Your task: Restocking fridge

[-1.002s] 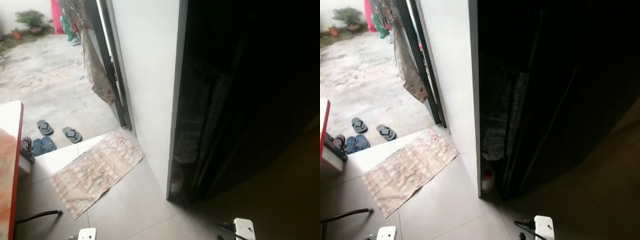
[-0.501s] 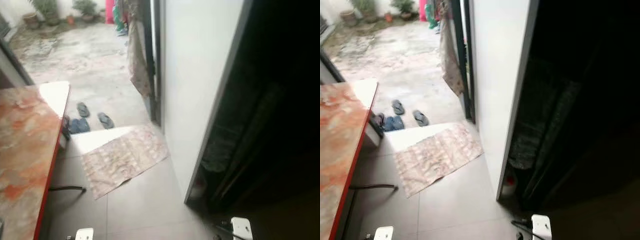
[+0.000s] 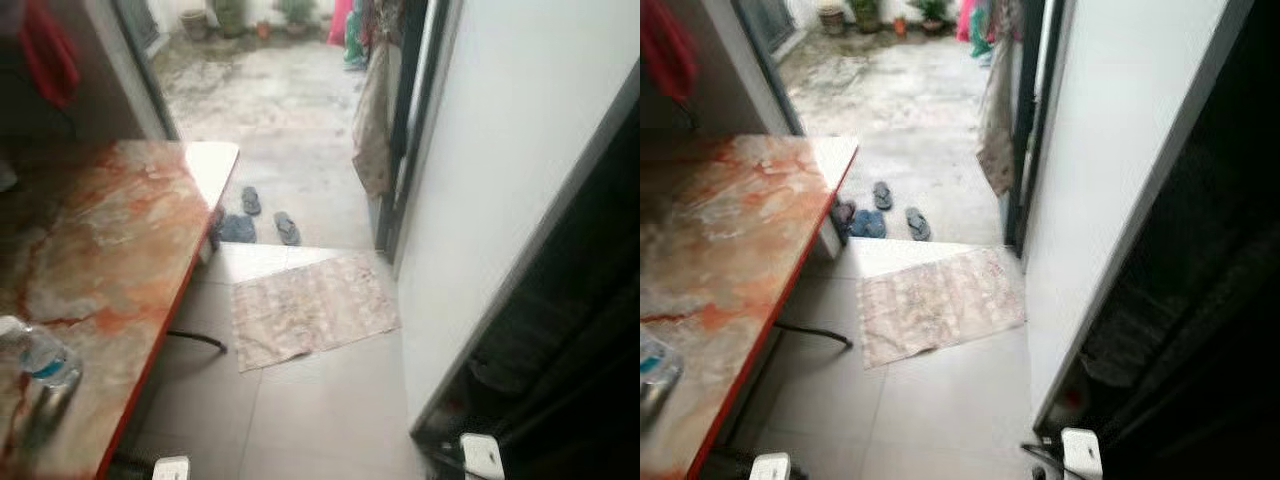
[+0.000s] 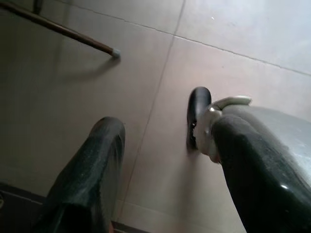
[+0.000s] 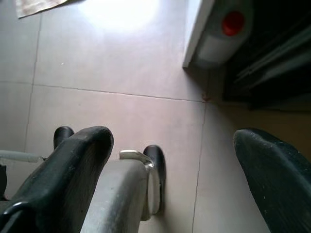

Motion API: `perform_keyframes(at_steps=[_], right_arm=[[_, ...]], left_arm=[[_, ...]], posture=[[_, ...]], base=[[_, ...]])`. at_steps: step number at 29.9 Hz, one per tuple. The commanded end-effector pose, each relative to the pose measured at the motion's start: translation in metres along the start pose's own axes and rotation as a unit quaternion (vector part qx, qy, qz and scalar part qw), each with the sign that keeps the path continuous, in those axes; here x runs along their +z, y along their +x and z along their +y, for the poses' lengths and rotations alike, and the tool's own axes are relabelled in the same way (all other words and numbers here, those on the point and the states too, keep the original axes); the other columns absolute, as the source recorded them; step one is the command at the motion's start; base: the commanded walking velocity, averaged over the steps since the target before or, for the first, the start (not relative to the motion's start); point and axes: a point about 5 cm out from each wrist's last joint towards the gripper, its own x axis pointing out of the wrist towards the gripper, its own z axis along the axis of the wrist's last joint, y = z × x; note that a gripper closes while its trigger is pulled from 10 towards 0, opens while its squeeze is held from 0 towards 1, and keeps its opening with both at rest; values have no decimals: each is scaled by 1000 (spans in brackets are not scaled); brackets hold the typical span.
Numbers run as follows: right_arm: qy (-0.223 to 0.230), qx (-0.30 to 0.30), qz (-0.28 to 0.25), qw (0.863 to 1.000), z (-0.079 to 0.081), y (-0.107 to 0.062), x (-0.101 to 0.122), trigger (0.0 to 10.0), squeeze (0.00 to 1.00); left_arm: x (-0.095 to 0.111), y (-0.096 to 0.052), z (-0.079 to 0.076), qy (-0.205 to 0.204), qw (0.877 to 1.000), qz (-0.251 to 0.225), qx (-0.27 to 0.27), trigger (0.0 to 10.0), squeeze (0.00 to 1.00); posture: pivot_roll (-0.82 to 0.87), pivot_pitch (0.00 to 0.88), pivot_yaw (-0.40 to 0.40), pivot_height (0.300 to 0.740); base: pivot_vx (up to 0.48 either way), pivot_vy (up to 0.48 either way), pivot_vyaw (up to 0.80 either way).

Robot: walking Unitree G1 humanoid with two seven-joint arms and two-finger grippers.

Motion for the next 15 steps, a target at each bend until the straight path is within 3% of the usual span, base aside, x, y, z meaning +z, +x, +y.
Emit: perform_keyframes(at_steps=[1, 15], right_arm=[[-1, -6, 7, 1000, -5, -1, -4, 10000, 0], [-15, 0, 8, 1000, -4, -1, -4, 10000, 0]], left_arm=[[-12, -2, 1, 1, 1000, 22, 2, 10000, 0], [-12, -2, 1, 3, 1000, 22, 2, 10000, 0]], posture=[[-77, 61, 53, 740], [-71, 59, 51, 740]], base=[[0, 0, 800], [0, 0, 800]])
